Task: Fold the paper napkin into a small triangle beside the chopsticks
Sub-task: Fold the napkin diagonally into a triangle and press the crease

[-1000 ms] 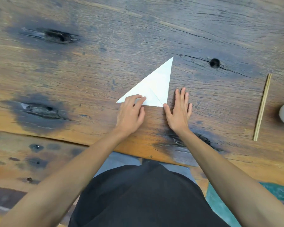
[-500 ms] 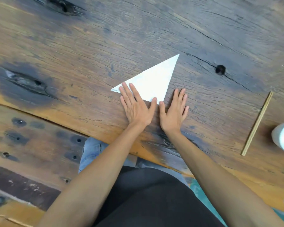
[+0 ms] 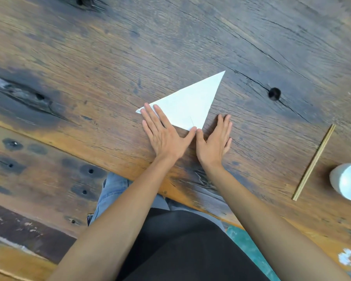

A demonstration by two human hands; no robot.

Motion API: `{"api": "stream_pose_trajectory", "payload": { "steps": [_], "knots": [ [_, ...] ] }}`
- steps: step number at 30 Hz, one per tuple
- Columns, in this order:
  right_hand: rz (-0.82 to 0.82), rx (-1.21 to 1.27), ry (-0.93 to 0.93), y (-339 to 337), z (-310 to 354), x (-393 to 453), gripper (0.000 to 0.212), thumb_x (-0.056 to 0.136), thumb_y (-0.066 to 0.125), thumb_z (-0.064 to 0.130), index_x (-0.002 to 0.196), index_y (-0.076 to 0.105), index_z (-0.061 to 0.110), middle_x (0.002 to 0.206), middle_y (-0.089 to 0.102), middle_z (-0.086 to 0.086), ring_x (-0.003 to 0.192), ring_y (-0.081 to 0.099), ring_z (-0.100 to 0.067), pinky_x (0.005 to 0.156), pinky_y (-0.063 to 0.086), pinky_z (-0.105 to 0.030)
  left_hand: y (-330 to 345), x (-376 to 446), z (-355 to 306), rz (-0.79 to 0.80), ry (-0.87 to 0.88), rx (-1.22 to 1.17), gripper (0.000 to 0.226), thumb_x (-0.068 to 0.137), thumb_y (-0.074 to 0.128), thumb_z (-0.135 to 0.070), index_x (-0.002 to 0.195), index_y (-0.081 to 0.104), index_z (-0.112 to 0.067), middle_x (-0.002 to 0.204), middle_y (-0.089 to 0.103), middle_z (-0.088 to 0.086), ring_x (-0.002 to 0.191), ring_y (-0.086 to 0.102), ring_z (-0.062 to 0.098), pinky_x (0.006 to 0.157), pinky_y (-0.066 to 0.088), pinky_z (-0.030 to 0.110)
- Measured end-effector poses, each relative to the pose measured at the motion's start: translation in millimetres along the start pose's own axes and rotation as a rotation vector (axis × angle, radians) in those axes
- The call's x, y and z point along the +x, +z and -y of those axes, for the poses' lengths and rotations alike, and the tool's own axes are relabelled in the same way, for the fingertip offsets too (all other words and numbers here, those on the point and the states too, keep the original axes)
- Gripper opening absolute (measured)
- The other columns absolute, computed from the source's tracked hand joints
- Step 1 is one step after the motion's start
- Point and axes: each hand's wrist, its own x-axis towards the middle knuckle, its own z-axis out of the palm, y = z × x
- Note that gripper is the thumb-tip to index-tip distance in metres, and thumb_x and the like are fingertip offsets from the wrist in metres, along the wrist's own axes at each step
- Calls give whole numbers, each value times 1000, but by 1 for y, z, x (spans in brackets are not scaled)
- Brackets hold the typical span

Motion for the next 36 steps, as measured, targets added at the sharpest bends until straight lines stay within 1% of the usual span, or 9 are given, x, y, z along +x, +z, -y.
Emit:
{"api": "stream_pose_trajectory", "payload": {
  "steps": [2,6,10,14,20,25,28,30,36],
  "knots": [
    [-21,26,-30,-1,21,4,74,100,52,37,162,20,14,174,-1,-4,160,-4,-19,126,3,-57,2,1,1,-12,-3,-2,126,80,28,-89,158,-1,6,166,-6,30,156,-8,42,127,1,53],
    [99,-214,-595,2,53,26,60,108,38,39,163,23,22,173,10,3,160,2,-15,124,1,-42,4,3,1,-25,-29,-23,92,91,14,-56,158,3,6,167,-1,29,156,-2,43,125,14,59],
    [222,-527,-875,-4,42,74,60,110,25,41,165,13,20,174,9,3,160,2,-14,126,-3,-43,4,3,5,18,22,20,127,74,40,-79,158,-5,5,166,-11,30,155,-12,42,127,-3,52],
    [194,-670,-951,-29,18,125,61,111,17,43,166,6,19,174,6,1,160,2,-13,127,-2,-39,4,3,6,-9,21,27,124,83,37,-85,158,-7,3,166,-13,27,156,-15,39,127,-5,51],
    [114,-672,-771,-69,4,164,58,110,14,45,165,2,29,174,3,8,160,0,-13,127,-2,-44,-4,-1,28,-107,-54,0,81,104,21,-57,161,-2,-5,171,-4,12,159,-5,26,128,6,52],
    [47,-541,-670,-58,23,140,60,110,21,39,165,10,18,174,5,-1,161,2,-19,127,-3,-48,-19,-1,37,-150,-23,-66,75,106,22,-50,161,-2,-5,171,-5,11,158,-10,26,128,-2,52],
    [-11,-545,-844,-34,40,114,60,109,30,35,164,17,14,173,13,-7,160,10,-23,127,6,-49,-19,12,13,-179,123,-76,71,107,21,-46,162,2,-6,172,-2,10,159,-9,25,127,-6,45],
    [33,-583,-969,-16,47,100,60,109,30,35,164,22,13,172,18,-7,159,15,-22,127,11,-47,-14,22,-6,-154,113,-115,68,107,22,-43,162,4,-6,172,0,10,159,-6,24,128,-2,45],
    [113,-681,-1033,-1,30,104,63,109,30,44,164,19,17,173,16,-3,160,13,-21,129,15,-46,6,26,-3,-183,57,57,65,107,26,-43,162,10,-12,172,8,4,159,4,22,128,10,47]
  ]
}}
